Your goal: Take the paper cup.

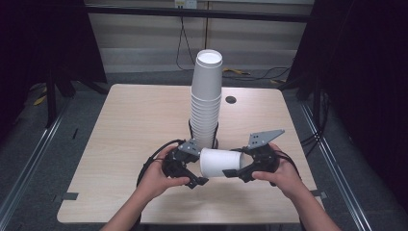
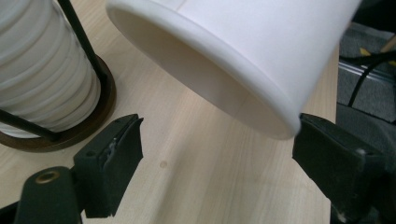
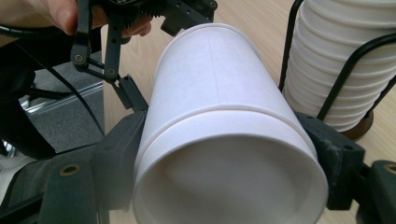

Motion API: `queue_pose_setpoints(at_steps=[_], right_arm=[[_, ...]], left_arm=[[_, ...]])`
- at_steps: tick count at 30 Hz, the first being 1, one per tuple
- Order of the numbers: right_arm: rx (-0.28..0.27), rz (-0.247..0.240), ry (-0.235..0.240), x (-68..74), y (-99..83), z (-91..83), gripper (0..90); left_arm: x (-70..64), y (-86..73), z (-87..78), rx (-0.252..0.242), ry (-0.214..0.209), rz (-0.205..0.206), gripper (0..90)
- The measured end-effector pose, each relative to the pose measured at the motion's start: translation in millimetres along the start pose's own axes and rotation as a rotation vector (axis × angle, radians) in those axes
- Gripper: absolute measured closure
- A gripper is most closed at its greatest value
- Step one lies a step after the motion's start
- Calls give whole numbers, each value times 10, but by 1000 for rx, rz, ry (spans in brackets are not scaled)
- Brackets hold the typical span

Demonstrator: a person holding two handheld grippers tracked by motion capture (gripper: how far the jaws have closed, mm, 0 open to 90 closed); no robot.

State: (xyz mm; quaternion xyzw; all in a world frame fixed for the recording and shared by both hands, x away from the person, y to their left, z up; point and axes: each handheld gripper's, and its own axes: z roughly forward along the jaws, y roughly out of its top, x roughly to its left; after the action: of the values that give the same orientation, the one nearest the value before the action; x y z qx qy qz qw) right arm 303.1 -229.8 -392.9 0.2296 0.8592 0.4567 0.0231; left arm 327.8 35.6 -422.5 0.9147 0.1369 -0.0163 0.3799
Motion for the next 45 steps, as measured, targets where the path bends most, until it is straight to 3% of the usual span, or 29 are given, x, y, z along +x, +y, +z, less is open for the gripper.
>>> queue_pose_setpoints(at_steps=[2,5,8,12,19,23,28,35,45], right_arm=[[3,3,-3,-2,-3,-6,231],[14,-11,2,11,6,4,231],[11,-12,4,17,11,13,232],[13,-13,5,17,16,22,231],[15,-16,7,22,11,21,231],[13,-22,10,21,12,14,233],[13,-28,17,23,17,16,234],[19,-34,29,31,21,39,234],[9,-36,37,31,27,26,235]], left_arm=[[-3,6,-14,12,11,20,159],[9,26,-62,-8,28,11,159],[22,43,-92,-19,11,17,157],[13,82,-108,-24,17,40,157],[-1,103,-106,-6,20,47,157],[-4,121,-117,-3,35,81,147],[1,161,-108,10,57,107,43],[10,207,-84,3,28,129,15],[55,178,-43,-29,-35,101,25]])
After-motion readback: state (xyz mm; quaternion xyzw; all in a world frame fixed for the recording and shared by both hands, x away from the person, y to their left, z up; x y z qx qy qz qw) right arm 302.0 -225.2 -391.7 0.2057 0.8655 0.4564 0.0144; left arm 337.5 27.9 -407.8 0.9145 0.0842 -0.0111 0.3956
